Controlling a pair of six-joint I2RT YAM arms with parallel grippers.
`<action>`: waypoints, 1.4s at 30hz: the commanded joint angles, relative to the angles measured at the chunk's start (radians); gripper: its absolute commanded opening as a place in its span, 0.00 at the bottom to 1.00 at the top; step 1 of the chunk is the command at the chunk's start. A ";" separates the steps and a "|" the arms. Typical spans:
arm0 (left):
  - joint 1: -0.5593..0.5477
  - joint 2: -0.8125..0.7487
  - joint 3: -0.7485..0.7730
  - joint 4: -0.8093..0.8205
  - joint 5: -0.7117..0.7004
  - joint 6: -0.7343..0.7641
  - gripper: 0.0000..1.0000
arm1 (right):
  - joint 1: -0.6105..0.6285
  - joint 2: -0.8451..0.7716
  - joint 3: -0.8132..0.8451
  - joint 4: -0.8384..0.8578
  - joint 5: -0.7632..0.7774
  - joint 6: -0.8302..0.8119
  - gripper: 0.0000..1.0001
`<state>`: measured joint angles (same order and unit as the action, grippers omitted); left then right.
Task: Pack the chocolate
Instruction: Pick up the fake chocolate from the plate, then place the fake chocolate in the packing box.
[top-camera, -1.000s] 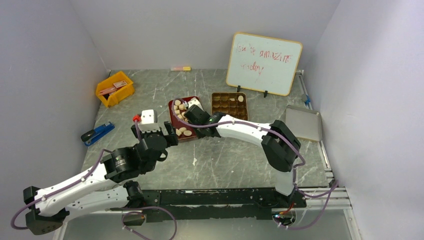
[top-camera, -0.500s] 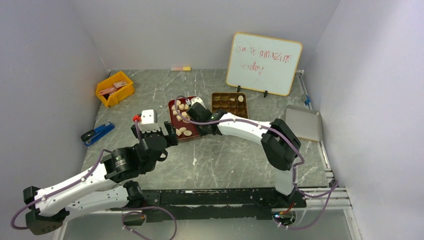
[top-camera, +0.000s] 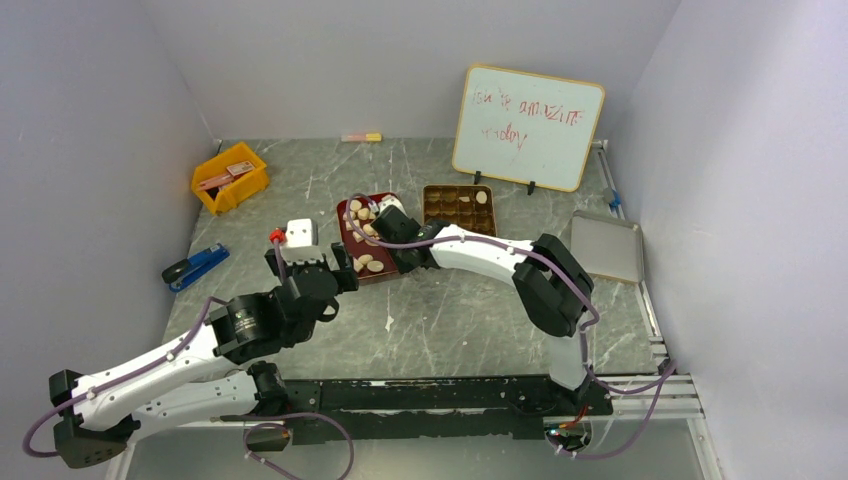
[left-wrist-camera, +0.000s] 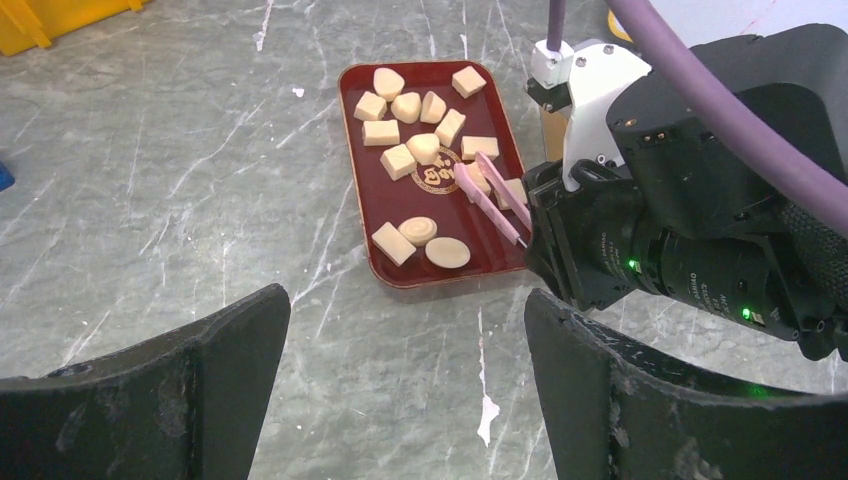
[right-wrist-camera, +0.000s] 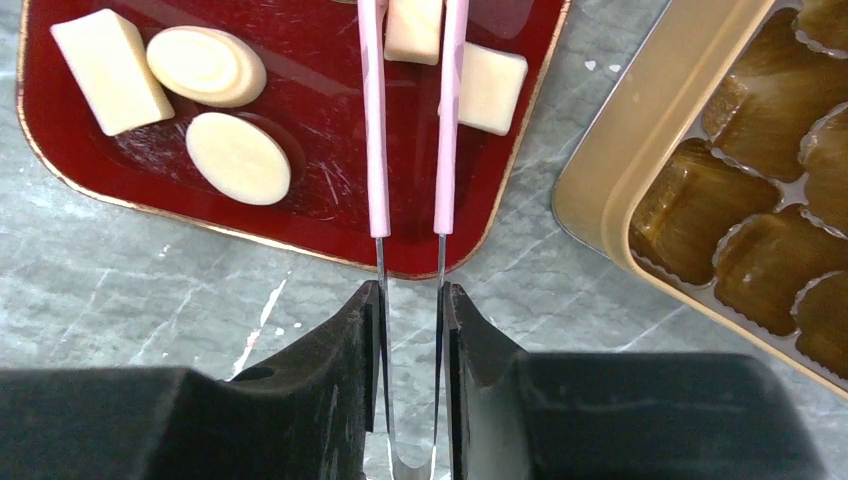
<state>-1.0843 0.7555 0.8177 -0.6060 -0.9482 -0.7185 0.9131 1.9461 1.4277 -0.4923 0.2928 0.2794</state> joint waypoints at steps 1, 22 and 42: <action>-0.005 0.001 0.025 0.027 -0.010 0.010 0.92 | -0.003 -0.010 0.050 0.010 -0.025 0.002 0.23; -0.005 -0.020 0.015 0.008 -0.008 -0.014 0.92 | 0.000 -0.120 0.069 -0.012 -0.025 0.019 0.02; -0.005 -0.030 0.017 -0.003 -0.001 -0.018 0.91 | -0.192 -0.238 0.077 -0.028 -0.023 -0.007 0.01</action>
<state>-1.0843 0.7376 0.8177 -0.6109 -0.9470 -0.7227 0.7994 1.7706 1.4937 -0.5331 0.2760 0.2871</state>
